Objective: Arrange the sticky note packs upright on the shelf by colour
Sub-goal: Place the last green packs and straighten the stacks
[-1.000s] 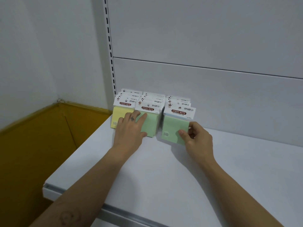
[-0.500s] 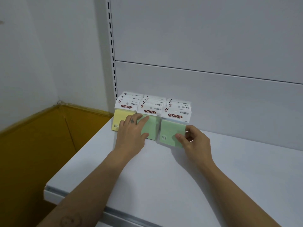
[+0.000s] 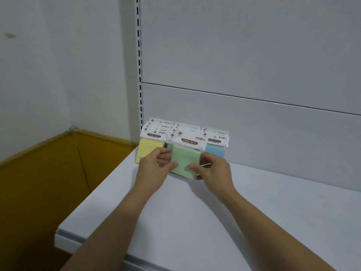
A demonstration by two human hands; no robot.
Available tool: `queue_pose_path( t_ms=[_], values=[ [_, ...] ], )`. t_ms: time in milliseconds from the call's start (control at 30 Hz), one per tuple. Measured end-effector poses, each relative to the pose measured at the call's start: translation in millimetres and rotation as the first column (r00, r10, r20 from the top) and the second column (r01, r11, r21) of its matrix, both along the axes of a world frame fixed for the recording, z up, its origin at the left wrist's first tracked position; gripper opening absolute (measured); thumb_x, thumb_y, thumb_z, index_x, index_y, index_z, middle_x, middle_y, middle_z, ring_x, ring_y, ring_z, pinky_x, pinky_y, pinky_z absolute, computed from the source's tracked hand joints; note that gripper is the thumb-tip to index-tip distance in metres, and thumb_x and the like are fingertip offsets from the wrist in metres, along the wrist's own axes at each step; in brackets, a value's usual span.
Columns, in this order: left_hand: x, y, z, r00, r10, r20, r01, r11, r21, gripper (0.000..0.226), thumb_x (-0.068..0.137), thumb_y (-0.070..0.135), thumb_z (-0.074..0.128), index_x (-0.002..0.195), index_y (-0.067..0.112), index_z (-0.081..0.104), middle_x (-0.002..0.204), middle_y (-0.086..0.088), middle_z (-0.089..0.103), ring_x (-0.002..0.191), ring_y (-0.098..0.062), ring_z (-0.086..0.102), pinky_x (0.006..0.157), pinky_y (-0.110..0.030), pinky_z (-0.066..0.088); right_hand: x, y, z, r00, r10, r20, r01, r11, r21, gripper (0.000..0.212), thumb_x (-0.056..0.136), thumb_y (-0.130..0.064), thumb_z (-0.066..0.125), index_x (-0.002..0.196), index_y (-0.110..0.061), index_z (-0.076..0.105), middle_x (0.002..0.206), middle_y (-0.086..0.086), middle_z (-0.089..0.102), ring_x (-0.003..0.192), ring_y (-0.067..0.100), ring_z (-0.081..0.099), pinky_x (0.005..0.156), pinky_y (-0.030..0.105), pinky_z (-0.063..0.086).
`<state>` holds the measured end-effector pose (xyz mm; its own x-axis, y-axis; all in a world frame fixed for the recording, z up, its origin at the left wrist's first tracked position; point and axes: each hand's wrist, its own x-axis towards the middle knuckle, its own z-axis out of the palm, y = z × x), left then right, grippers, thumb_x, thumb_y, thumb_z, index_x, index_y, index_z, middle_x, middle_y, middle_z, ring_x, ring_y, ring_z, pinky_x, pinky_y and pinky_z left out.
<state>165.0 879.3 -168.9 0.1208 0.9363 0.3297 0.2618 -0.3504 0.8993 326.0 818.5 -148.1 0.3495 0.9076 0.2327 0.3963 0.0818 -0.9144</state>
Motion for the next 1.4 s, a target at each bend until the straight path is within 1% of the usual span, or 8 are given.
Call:
queue_pose_path(
  t_ms=[233,367,567,667,800,967,1133,1400],
  values=[
    [-3,4,-2,0.988,0.132,-0.081,-0.133,0.991,-0.009,0.026,0.070,0.014,0.082,0.093,0.014,0.069,0.077,0.003,0.066,0.072,-0.011,0.065,0.069,-0.022,0.055,-14,19,-19,0.964,-0.116,0.239,0.116,0.993,0.014,0.011,0.077,-0.021,0.075,0.083,-0.018,0.067,0.079,0.004,0.064,0.075,0.021,0.060,0.067,0.028,0.047],
    [-1,6,-4,0.977,0.173,-0.121,-0.173,0.985,0.007,0.024,0.071,0.015,0.081,0.091,0.015,0.069,0.073,0.008,0.064,0.068,-0.008,0.063,0.073,-0.028,0.056,-20,20,-20,0.966,-0.155,0.208,0.152,0.988,0.030,0.034,0.076,-0.020,0.075,0.104,-0.027,0.055,0.074,-0.009,0.060,0.074,0.012,0.059,0.069,0.028,0.047],
    [0,10,-7,0.956,0.212,-0.202,-0.209,0.977,0.035,0.023,0.074,0.021,0.079,0.094,0.018,0.068,0.073,0.012,0.063,0.070,-0.009,0.062,0.075,-0.033,0.055,-16,17,-25,0.943,-0.156,0.294,0.164,0.986,-0.004,0.028,0.081,-0.018,0.067,0.104,-0.023,0.053,0.086,-0.009,0.060,0.079,0.012,0.059,0.073,0.028,0.047],
    [1,12,-8,0.944,0.214,-0.249,-0.204,0.977,0.065,0.025,0.075,0.025,0.077,0.096,0.020,0.067,0.077,0.010,0.064,0.073,-0.011,0.062,0.075,-0.037,0.055,-9,9,-21,0.827,-0.110,0.552,0.188,0.978,-0.086,0.029,0.083,-0.034,0.063,0.109,-0.025,0.052,0.102,-0.009,0.060,0.098,0.016,0.055,0.079,0.029,0.041],
    [0,13,-7,0.902,0.240,-0.360,-0.192,0.968,0.164,0.033,0.076,0.028,0.075,0.104,0.023,0.059,0.093,0.008,0.060,0.083,-0.013,0.056,0.075,-0.035,0.052,-7,-10,-16,0.581,0.099,0.808,0.220,0.936,-0.273,0.059,0.081,-0.065,0.050,0.122,-0.022,0.050,0.120,-0.001,0.053,0.115,0.021,0.046,0.095,0.035,0.034],
    [2,8,-4,0.821,0.233,-0.521,-0.024,0.926,0.376,0.039,0.081,0.032,0.070,0.116,0.020,0.057,0.117,-0.001,0.050,0.111,-0.019,0.045,0.083,-0.029,0.042,-12,-22,-22,0.491,0.337,0.803,0.215,0.847,-0.486,0.076,0.089,-0.067,0.029,0.143,-0.014,0.028,0.142,0.008,0.038,0.131,0.027,0.032,0.103,0.042,0.029],
    [3,3,-5,0.738,0.196,-0.646,0.072,0.929,0.363,0.056,0.079,0.042,0.070,0.129,0.028,0.048,0.131,0.001,0.040,0.120,-0.018,0.033,0.096,-0.030,0.034,-14,-32,-35,0.474,0.420,0.774,0.192,0.808,-0.557,0.088,0.088,-0.071,0.010,0.151,-0.012,-0.008,0.160,0.011,-0.010,0.146,0.028,-0.013,0.119,0.046,0.000],
    [6,8,-8,0.733,0.213,-0.646,0.078,0.917,0.391,0.053,0.079,0.034,0.072,0.125,0.026,0.047,0.127,-0.001,0.041,0.115,-0.020,0.038,0.091,-0.030,0.038,-4,-44,-43,0.493,0.406,0.769,0.110,0.848,-0.519,0.099,0.072,-0.080,-0.001,0.151,-0.020,-0.012,0.158,0.005,-0.019,0.144,0.020,-0.023,0.118,0.042,-0.011]
  ],
)
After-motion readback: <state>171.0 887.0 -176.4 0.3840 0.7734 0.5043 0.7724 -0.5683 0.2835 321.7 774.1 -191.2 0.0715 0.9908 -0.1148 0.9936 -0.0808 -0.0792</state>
